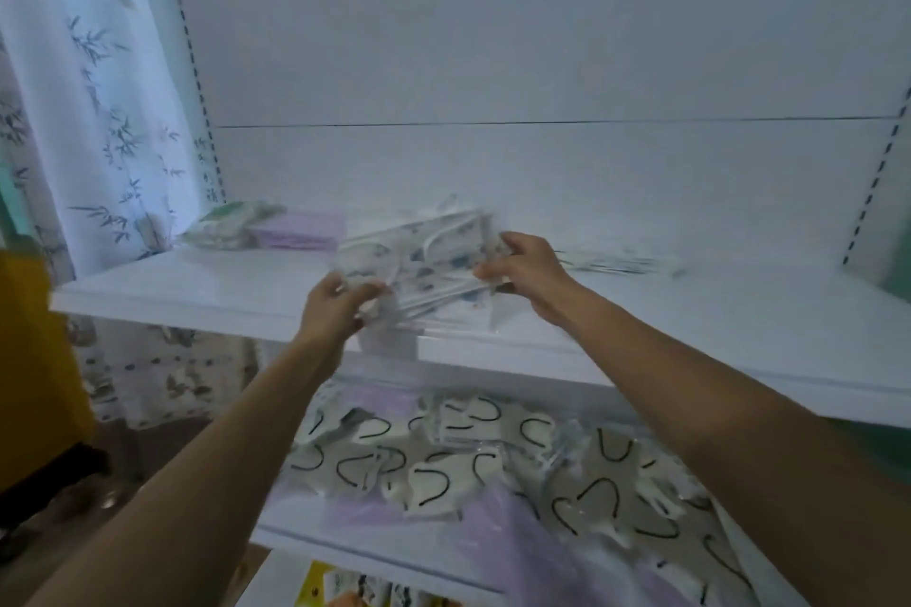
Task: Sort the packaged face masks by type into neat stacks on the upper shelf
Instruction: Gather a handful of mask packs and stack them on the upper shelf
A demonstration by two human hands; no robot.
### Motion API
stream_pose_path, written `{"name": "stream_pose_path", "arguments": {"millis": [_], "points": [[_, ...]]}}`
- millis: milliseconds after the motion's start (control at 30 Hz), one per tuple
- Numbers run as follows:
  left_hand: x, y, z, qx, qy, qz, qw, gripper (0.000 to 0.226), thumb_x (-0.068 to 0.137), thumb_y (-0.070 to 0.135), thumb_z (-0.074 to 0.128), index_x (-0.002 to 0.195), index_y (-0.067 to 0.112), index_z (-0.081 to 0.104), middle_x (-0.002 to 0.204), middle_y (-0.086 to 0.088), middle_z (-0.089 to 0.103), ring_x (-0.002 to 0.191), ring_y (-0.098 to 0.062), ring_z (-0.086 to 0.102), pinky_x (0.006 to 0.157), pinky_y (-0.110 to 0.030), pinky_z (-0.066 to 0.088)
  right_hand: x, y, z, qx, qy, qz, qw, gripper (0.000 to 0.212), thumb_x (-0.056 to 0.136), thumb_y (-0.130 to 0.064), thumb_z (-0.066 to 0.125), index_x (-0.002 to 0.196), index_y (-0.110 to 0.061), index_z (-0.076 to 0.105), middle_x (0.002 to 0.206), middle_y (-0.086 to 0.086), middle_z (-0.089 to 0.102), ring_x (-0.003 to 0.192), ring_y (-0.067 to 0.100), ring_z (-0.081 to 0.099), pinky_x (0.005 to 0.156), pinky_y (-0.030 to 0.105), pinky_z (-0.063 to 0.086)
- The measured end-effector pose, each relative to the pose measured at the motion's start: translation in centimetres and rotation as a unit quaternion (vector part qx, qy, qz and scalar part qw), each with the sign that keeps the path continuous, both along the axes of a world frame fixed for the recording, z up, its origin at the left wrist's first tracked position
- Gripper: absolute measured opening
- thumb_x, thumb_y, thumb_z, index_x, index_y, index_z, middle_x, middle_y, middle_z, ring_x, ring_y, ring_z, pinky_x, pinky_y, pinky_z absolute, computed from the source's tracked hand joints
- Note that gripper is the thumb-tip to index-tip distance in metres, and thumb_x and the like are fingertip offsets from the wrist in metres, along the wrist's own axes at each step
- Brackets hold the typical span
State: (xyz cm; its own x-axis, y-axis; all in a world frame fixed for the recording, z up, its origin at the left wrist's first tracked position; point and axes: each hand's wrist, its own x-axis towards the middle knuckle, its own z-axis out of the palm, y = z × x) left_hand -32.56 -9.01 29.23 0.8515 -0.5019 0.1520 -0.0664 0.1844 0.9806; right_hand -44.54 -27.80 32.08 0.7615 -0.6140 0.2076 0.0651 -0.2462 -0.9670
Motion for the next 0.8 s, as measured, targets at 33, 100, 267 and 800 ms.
{"name": "stream_pose_path", "arguments": {"millis": [33,100,267,800], "points": [[-0.8,-2.0,0.2,-0.001,0.000,-0.015,1.000,0.023,0.082,0.001,0.064,0.076,0.013,0.045,0.087,-0.008,0.062,0.079,-0.022,0.061,0.068,-0.030,0.048,-1.0,-1.7,0.2,-0.014,0.001,-0.022,1.000,0.062,0.071,0.002,0.076,0.128,0.004,0.051,0.128,0.018,0.057,0.104,0.029,0.062,0.080,0.038,0.056],[-2.2,-5.9,0.7,-0.004,-0.007,-0.041,0.999,0.031,0.078,0.002,0.068,0.071,0.016,0.042,0.087,-0.013,0.061,0.085,-0.027,0.061,0.073,-0.035,0.050,-3.3,-4.9,0.8,-0.033,-0.005,-0.063,0.997,0.051,0.070,0.000,0.077,0.117,0.002,0.057,0.123,0.017,0.059,0.103,0.027,0.061,0.082,0.038,0.055],[-4.7,-13.9,1.4,0.021,-0.077,-0.077,0.994,0.046,0.057,0.027,0.082,0.081,0.016,0.043,0.089,-0.012,0.054,0.096,-0.033,0.058,0.087,-0.043,0.049,-8.4,-10.8,1.9,-0.051,-0.037,-0.142,0.988,0.057,0.069,0.000,0.078,0.121,-0.001,0.055,0.110,0.008,0.058,0.097,0.022,0.057,0.072,0.023,0.049],[-5.6,-17.4,-1.2,0.152,-0.172,-0.070,0.971,0.045,0.084,0.007,0.060,0.126,0.012,0.042,0.116,-0.010,0.057,0.100,-0.027,0.057,0.087,-0.039,0.051,-10.7,-12.8,-4.1,-0.028,0.030,-0.175,0.984,0.032,0.080,-0.001,0.057,0.109,-0.015,0.051,0.101,0.008,0.058,0.086,0.020,0.053,0.066,0.028,0.041]]}}
